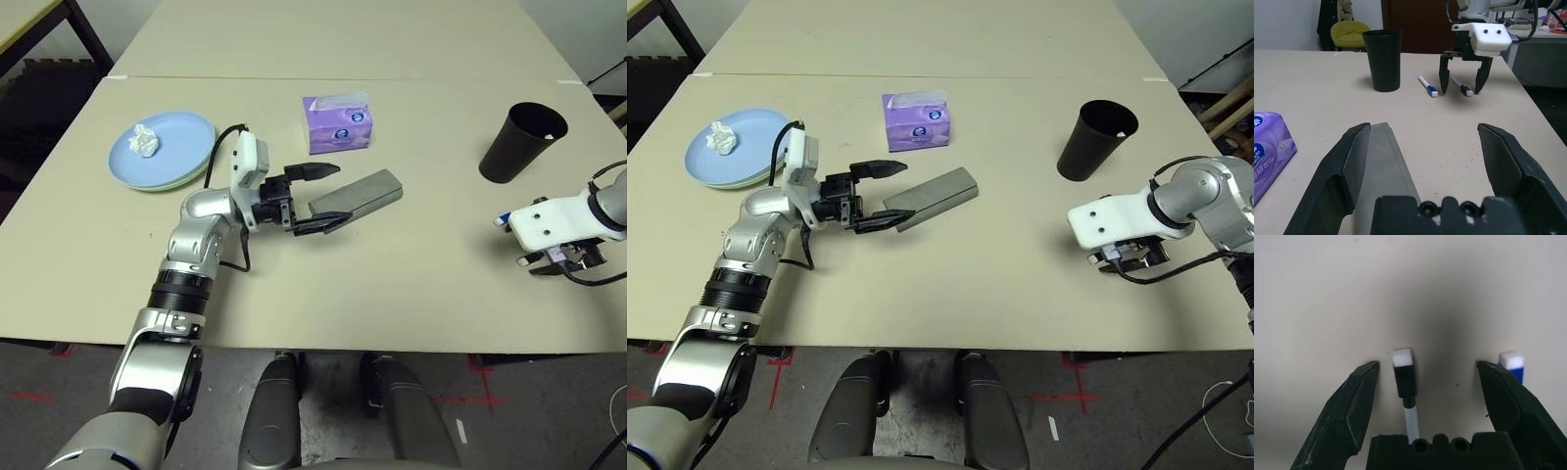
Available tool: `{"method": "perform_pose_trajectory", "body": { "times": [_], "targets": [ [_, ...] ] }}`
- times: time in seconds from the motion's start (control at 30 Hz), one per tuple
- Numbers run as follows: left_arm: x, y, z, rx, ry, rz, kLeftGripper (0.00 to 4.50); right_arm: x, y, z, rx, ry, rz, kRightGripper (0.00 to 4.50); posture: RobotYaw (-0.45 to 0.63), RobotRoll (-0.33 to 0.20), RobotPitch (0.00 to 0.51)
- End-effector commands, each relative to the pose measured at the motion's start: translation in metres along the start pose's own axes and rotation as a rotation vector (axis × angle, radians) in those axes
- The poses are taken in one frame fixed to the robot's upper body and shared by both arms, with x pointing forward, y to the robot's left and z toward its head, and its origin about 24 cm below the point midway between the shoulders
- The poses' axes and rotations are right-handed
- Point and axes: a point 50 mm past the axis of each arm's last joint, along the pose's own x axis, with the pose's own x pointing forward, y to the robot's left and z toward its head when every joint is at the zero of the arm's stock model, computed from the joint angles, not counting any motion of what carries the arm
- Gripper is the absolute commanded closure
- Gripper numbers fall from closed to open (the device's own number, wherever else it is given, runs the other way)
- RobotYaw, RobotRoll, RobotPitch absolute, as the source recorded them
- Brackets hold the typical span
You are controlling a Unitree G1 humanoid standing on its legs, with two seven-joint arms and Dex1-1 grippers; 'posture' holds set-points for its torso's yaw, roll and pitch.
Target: Organize and tidy the items on the table.
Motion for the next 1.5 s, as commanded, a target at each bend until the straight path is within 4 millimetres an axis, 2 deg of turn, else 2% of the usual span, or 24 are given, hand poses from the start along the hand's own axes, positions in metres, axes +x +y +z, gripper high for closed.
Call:
{"method": "perform_pose_trajectory", "body": {
  "times": [0.03,0.17,0.27,0.57,0.77,0.93,1.03,1.2,1.5],
  "targets": [
    [-0.001,-0.002,0.001,0.003,-0.004,-0.006,0.04,0.002,0.004,-0.002,-0.032,0.014,0.045,0.0,0.12,0.0,0.223],
    [0.0,-0.002,0.001,0.003,-0.003,-0.006,0.04,0.003,0.005,-0.003,-0.061,0.021,0.054,0.0,0.12,0.0,0.223],
    [0.0,-0.002,0.001,0.004,-0.003,-0.005,0.0,0.005,0.007,-0.004,-0.069,0.017,0.057,0.61,0.12,0.0,0.224],
    [-0.001,0.0,0.001,0.005,0.004,-0.002,0.0,0.006,0.007,-0.002,-0.059,-0.002,0.071,4.0,0.12,0.0,0.22],
    [-0.002,0.001,0.001,0.008,0.009,0.004,0.0,-0.007,-0.003,0.014,0.103,-0.17,0.051,4.08,0.12,0.0,0.216],
    [-0.003,0.003,0.001,0.011,0.012,0.008,0.0,-0.023,-0.022,0.042,0.306,-0.542,-0.02,4.08,0.12,0.0,0.212],
    [-0.003,0.003,0.001,0.012,0.012,0.009,0.0,-0.029,-0.033,0.05,0.391,-0.726,-0.103,4.08,0.12,0.0,0.211],
    [-0.003,0.002,0.001,0.012,0.012,0.012,0.0,-0.031,-0.048,0.05,0.592,-0.973,-0.425,4.08,0.12,0.0,0.211],
    [-0.002,0.004,0.0,0.011,0.017,0.006,0.0,-0.037,-0.056,0.045,0.932,-1.223,-1.115,4.08,0.1,0.0,0.208]
  ]
}}
